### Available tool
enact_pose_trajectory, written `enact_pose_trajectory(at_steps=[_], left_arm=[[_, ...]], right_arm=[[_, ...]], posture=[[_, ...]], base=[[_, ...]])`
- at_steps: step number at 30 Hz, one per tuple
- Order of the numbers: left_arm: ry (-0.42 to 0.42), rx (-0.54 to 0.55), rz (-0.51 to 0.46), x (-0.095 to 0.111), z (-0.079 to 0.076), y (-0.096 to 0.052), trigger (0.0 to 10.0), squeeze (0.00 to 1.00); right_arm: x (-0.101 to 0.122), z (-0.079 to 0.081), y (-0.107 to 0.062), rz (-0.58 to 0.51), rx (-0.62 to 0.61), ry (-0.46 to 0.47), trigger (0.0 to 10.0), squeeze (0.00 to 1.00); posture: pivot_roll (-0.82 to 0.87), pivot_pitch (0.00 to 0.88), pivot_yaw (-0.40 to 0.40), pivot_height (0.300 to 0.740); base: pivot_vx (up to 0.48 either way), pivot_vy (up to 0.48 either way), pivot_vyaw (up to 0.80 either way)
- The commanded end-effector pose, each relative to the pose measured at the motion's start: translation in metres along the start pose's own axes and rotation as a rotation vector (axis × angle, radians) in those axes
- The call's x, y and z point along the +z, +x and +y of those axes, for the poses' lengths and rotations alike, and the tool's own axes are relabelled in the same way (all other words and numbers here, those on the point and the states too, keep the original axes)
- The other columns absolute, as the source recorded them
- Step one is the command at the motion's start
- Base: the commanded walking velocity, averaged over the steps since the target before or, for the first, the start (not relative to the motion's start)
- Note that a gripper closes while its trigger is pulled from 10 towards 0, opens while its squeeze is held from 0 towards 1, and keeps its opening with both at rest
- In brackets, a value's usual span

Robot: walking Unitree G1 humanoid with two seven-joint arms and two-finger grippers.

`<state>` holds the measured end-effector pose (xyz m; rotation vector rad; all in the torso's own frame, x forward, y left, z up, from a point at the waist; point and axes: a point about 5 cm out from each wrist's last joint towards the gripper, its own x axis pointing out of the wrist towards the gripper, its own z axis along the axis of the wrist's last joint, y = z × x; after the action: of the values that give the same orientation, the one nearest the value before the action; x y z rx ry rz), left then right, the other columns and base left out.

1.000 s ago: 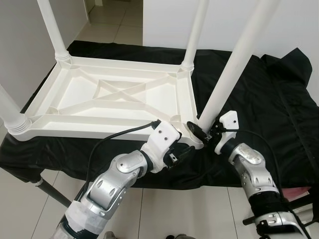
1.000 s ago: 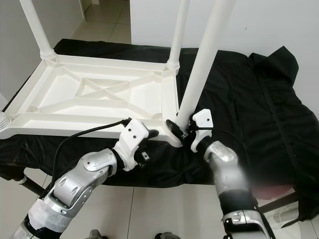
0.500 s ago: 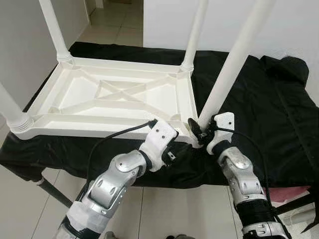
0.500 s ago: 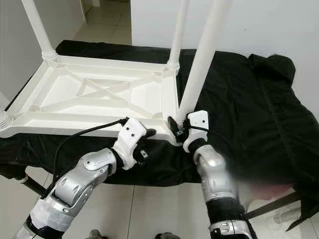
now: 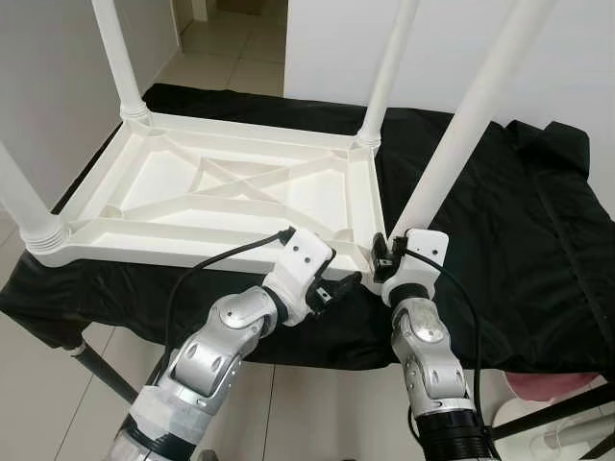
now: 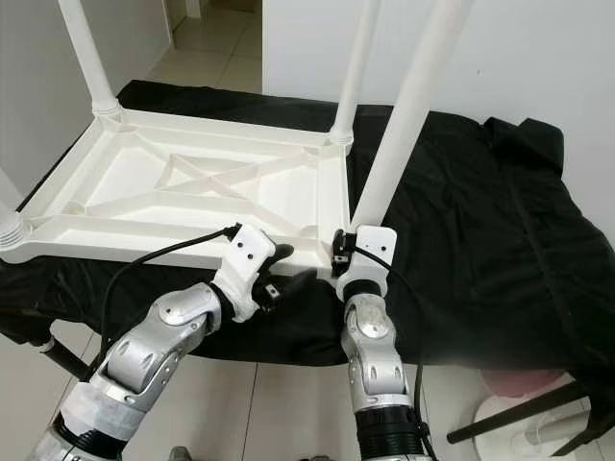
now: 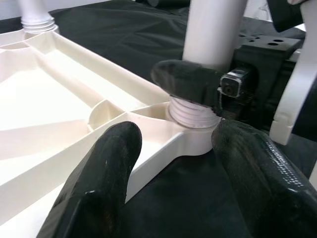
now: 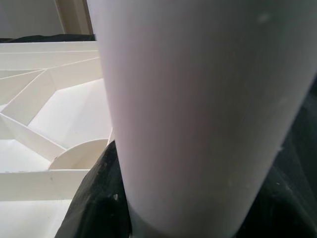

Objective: Building children table

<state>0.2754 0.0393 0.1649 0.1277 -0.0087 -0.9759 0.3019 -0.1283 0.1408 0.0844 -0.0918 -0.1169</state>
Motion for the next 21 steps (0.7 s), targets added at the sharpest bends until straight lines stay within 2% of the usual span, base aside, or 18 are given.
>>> enact_pose_trajectory(at_steps=[1,6,7,10,20,21], left_arm=[[0.008,0.022,-0.008,0.002,0.000,0.000,10.0,0.00],[0.002,0.021,0.001,-0.001,0.000,-0.002,10.0,0.00],[0.004,0.025,0.002,-0.001,0.001,-0.003,10.0,0.00],[0.007,0.029,0.002,-0.001,0.001,-0.002,10.0,0.00],[0.028,0.041,0.019,-0.003,0.001,-0.001,10.0,0.00],[0.027,0.041,0.019,-0.003,0.001,-0.001,10.0,0.00]], right_arm=[[-0.007,0.001,-0.009,0.034,-0.007,0.023,10.0,0.00],[-0.006,0.000,-0.012,0.020,0.008,0.020,10.0,0.00],[-0.003,0.001,-0.013,0.007,0.025,0.041,10.0,1.00],[0.001,0.001,-0.013,-0.016,0.051,0.071,10.0,1.00],[0.009,-0.007,-0.014,-0.046,0.129,0.052,10.0,1.00],[0.010,-0.009,-0.016,-0.050,0.171,0.052,10.0,1.00]], posture=[[0.01,0.038,-0.047,0.740],[0.01,0.041,-0.048,0.740],[0.01,0.040,-0.049,0.740],[0.01,0.040,-0.050,0.740],[0.01,0.048,-0.056,0.740],[0.01,0.051,-0.060,0.740]], base=[[0.000,0.000,0.00],[0.000,0.000,0.00],[0.000,0.000,0.00],[0.000,0.000,0.00],[0.000,0.000,0.00],[0.000,0.000,0.00]])
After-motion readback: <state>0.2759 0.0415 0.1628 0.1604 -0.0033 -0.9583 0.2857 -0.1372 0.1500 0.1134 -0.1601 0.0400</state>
